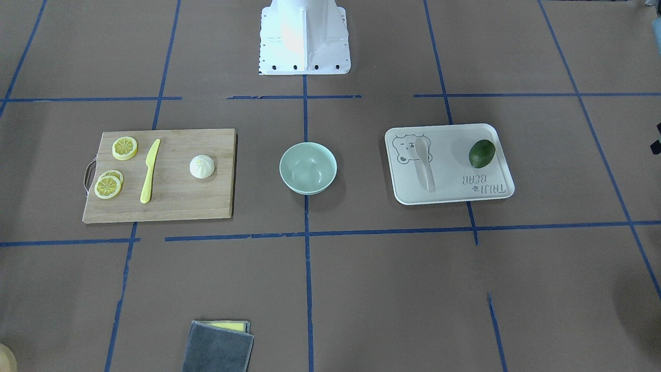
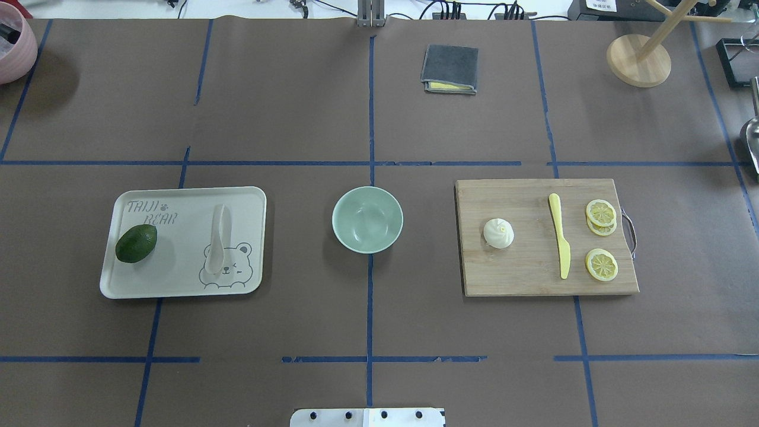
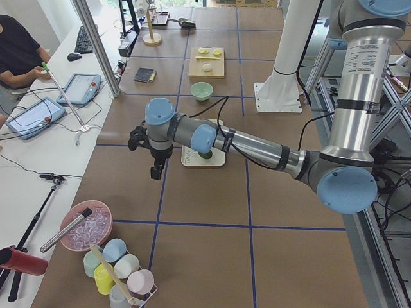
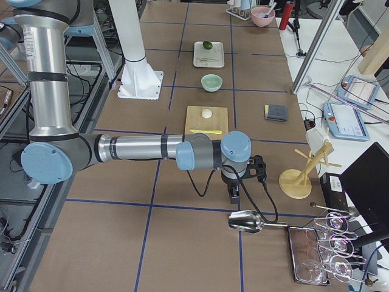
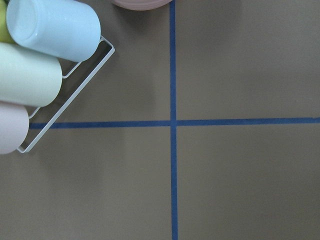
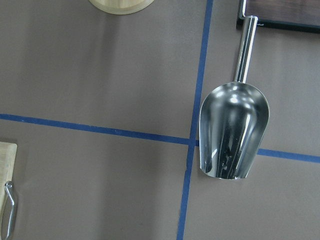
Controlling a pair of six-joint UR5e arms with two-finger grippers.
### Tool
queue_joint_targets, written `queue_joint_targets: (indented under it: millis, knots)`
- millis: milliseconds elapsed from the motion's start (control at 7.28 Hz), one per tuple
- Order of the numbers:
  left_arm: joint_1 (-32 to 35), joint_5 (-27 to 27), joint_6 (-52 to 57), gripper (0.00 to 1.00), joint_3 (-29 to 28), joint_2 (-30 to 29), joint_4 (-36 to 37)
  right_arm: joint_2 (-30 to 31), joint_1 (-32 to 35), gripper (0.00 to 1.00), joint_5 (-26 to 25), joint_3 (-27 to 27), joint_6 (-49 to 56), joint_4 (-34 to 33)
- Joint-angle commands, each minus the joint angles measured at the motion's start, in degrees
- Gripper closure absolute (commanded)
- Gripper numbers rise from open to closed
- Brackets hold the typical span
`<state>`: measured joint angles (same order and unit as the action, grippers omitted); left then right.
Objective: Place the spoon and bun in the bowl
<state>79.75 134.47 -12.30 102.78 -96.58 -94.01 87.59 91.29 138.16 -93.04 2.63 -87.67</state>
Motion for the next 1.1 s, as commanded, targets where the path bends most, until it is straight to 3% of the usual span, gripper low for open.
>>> queue_joint_targets:
  millis: [0, 137, 412, 550, 824, 962]
  knots:
    - [-10.36, -0.27, -17.85, 0.0, 3.04, -6.22, -0.12, -0.92, -0.76, 0.0, -0.08, -0.65, 0.26, 0.22]
    - [-14.67, -0.44, -24.81, 0.0, 3.91, -7.99, -0.73, -2.06, -2.59, 0.0, -0.78, -0.65, 0.09, 0.05]
    - [-23.54, -8.31, -40.88, 0.0, 4.01, -10.3, -6.24, -3.03, -5.15, 0.0, -0.61, -1.52, -11.18, 0.22]
    - [-28.2, -10.87, -45.4, 0.0, 3.14, -11.34, -8.53, -3.21, -6.55, 0.0, -0.61, -3.7, -14.03, 0.22]
    - [-38.13, -20.87, -52.79, 0.0, 1.21, -13.36, -8.73, -3.3, -9.54, 0.0, -0.7, -8.53, -21.49, 0.22]
    - [-39.83, -21.53, -53.79, 0.02, -0.98, -14.07, -9.95, -3.91, -11.12, 0.0, -0.7, -10.04, -25.79, 0.22]
